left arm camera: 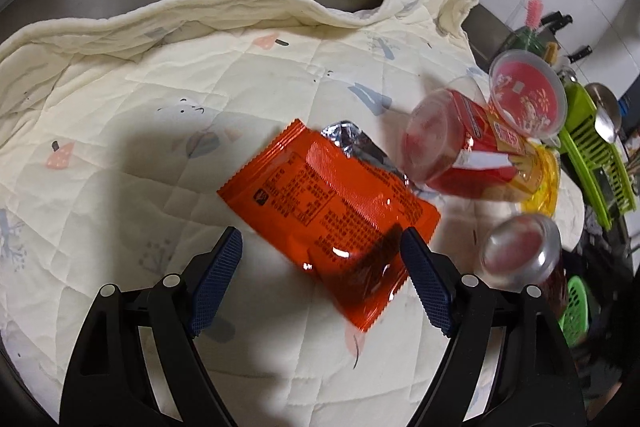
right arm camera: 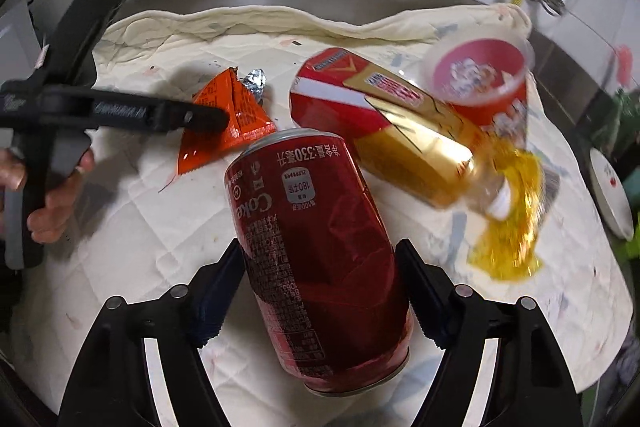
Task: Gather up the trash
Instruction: 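Close the right gripper on the red Coke can while the left gripper grasps the orange snack packet, then carry the Coke can with the right gripper while the left gripper carries the packet over the basket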
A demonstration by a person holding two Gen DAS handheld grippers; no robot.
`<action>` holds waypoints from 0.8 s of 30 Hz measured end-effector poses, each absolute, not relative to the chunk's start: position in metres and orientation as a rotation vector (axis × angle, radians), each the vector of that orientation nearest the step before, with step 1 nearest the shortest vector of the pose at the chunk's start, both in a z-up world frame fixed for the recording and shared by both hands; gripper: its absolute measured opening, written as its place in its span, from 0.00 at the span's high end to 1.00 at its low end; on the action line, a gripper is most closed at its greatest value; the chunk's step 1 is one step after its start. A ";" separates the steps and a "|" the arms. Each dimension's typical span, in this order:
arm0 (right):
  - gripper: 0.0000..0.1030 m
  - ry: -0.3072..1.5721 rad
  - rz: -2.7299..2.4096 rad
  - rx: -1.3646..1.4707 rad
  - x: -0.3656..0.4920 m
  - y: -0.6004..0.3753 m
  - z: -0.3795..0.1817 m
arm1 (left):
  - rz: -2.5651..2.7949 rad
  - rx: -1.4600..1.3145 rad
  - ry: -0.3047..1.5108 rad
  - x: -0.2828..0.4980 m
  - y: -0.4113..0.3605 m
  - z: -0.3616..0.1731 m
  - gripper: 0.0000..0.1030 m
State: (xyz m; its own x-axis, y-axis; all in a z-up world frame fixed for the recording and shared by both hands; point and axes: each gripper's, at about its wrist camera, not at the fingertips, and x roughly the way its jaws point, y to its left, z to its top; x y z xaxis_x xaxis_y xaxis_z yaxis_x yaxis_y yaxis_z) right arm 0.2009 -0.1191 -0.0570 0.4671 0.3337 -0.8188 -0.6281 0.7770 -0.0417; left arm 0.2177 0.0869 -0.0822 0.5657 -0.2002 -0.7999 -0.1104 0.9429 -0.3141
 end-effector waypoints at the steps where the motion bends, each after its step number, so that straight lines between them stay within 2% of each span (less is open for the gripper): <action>1: 0.29 0.905 0.599 -0.353 0.198 -0.122 -0.056 | -0.054 -0.356 0.974 0.220 0.087 -0.082 0.29; 6: 0.29 0.901 0.574 -0.318 0.183 -0.132 -0.053 | -0.069 -0.391 0.972 0.226 0.088 -0.086 0.47; 8: 0.30 0.901 0.562 -0.303 0.177 -0.136 -0.052 | -0.091 -0.404 0.972 0.226 0.087 -0.086 0.72; 9: 0.30 0.901 0.557 -0.292 0.174 -0.138 -0.052 | -0.112 -0.422 0.977 0.225 0.087 -0.087 0.76; 16: 0.30 0.899 0.526 -0.198 0.160 -0.153 -0.050 | -0.146 -0.421 0.937 0.209 0.085 -0.078 0.85; 24: 0.30 0.868 0.479 -0.138 0.135 -0.169 -0.043 | -0.218 -0.388 0.879 0.178 0.074 -0.050 0.86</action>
